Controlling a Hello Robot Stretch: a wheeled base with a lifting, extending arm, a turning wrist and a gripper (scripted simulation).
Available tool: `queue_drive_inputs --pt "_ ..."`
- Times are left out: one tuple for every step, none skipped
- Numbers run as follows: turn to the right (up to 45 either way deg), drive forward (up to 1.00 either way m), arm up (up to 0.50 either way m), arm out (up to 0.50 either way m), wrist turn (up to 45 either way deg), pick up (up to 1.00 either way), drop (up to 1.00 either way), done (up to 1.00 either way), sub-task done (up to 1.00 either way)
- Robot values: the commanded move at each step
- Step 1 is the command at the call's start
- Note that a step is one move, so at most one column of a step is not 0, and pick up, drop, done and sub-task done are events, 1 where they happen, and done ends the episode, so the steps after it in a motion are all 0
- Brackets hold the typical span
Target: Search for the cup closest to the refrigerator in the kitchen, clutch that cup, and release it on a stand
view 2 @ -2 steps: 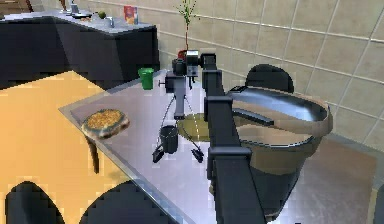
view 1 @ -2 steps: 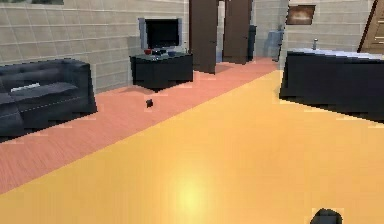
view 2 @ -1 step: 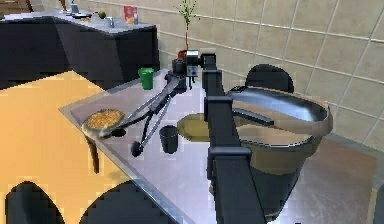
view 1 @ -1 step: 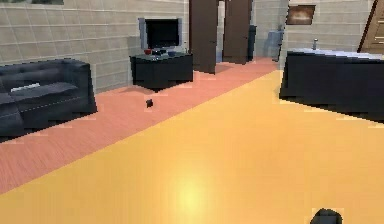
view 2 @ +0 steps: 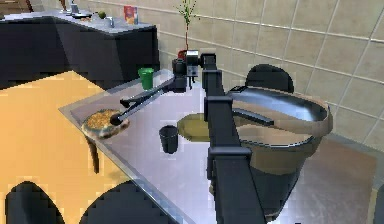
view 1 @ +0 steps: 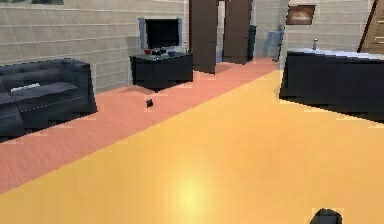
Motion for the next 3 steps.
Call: queue_drive_inputs --pt "0.0 0.0 0.0 0.0 45.0 0.0 0.0 0.0 0.0" --pt "0.0 0.0 0.0 0.0 24.0 0.0 0.0 0.0 0.0" --pt "0.0 0.0 -0.3 0.0 0.0 0.0 0.0 0.0 0.0"
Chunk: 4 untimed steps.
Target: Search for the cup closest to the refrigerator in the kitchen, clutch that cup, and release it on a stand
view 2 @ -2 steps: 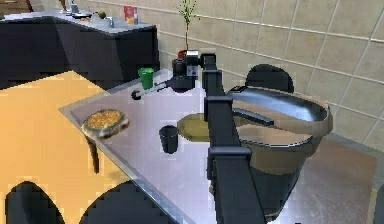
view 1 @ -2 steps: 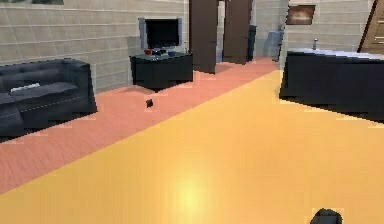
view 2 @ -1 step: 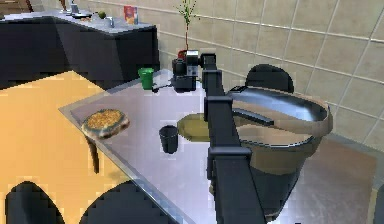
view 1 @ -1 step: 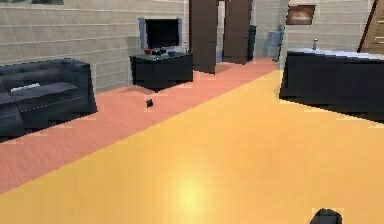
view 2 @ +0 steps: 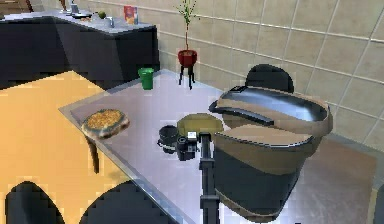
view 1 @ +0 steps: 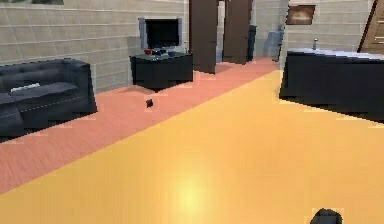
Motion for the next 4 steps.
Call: queue_drive_inputs --pt "0.0 0.0 0.0 0.0 0.0 1.0 0.0 0.0 0.0" --pt "0.0 0.0 0.1 0.0 0.0 0.0 0.0 0.0 0.0" --pt "0.0 0.0 0.26 0.0 0.0 0.0 0.0 0.0 0.0" --pt "0.0 0.0 0.0 0.0 -45.0 0.0 0.0 0.0 0.0"
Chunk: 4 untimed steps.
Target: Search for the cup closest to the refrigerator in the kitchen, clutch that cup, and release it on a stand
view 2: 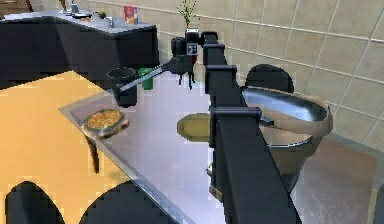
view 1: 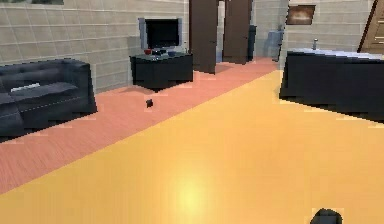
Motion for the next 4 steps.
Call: queue_drive_inputs --pt "0.0 0.0 0.0 0.0 -45.0 0.0 0.0 0.0 0.0" --pt "0.0 0.0 0.0 0.0 -18.0 0.0 0.0 0.0 0.0" --pt "0.0 0.0 0.0 -0.46 0.0 0.0 0.0 0.0 0.0" --pt "-45.0 0.0 0.0 0.0 0.0 0.0 0.0 0.0 0.0"
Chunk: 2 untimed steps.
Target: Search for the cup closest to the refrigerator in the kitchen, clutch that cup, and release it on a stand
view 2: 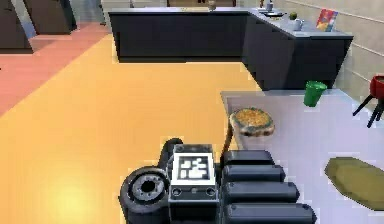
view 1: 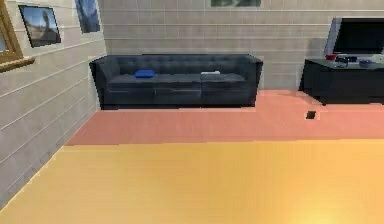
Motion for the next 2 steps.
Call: queue_drive_inputs --pt "-42.0 0.0 0.0 0.0 0.0 0.0 0.0 0.0 0.0" --pt "0.0 0.45 0.0 0.0 0.0 0.0 0.0 0.0 0.0"
